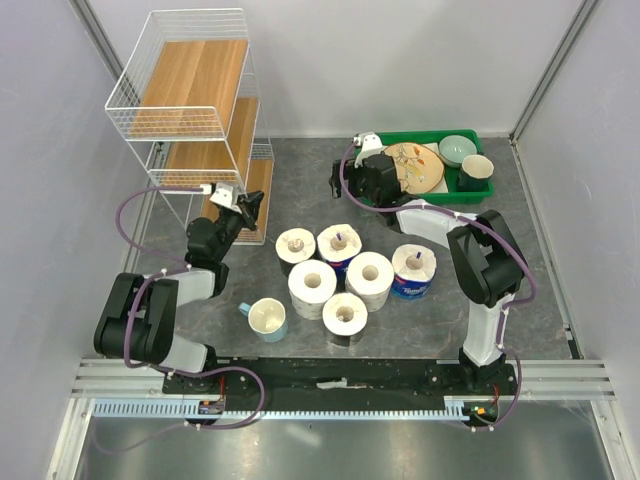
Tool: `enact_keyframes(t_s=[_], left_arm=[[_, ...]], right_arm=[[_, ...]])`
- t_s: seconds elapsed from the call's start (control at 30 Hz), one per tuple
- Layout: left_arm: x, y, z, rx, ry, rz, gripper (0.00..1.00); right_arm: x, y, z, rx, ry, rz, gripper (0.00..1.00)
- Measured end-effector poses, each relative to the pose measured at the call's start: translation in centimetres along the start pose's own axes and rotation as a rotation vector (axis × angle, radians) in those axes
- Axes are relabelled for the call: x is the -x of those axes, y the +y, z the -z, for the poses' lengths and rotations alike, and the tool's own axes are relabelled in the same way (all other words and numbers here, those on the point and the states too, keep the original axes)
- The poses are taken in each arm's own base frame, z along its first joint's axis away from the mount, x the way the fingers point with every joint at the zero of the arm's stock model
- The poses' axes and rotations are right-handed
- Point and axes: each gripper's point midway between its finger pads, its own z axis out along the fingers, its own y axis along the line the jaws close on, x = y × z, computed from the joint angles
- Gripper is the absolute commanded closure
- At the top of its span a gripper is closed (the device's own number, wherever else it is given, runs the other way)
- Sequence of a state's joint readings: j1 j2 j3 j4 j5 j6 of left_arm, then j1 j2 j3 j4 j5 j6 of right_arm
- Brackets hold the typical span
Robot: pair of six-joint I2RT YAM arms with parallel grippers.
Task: Place and organize the paper towels onto the shelf
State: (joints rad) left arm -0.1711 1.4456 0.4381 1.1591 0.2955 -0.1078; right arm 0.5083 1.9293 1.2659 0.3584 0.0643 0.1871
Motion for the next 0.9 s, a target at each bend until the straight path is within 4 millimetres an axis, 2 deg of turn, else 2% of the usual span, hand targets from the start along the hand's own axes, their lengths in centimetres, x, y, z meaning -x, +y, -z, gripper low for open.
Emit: enact_keyframes(t_s=[0.43,0.7,0.9], left_arm=[[0.5,-4.7,-3.0,-0.349,-0.044,0.039,0.98],[0.3,-8.2,-3.1,-0.602,-0.02,0.083,0.98],[-0.5,-10.9,-2.0,-0.778,0.012,0.122,0.98]], right_arm=[[-0.1,-1.7,0.8,-0.028,0.002,-0.009,0.02],[1.5,-4.0,1.7,-0.065,-0.034,-0.029,0.02],[1.6,-4.4,1.8,-0.071,-0.043,-0.033,0.02]])
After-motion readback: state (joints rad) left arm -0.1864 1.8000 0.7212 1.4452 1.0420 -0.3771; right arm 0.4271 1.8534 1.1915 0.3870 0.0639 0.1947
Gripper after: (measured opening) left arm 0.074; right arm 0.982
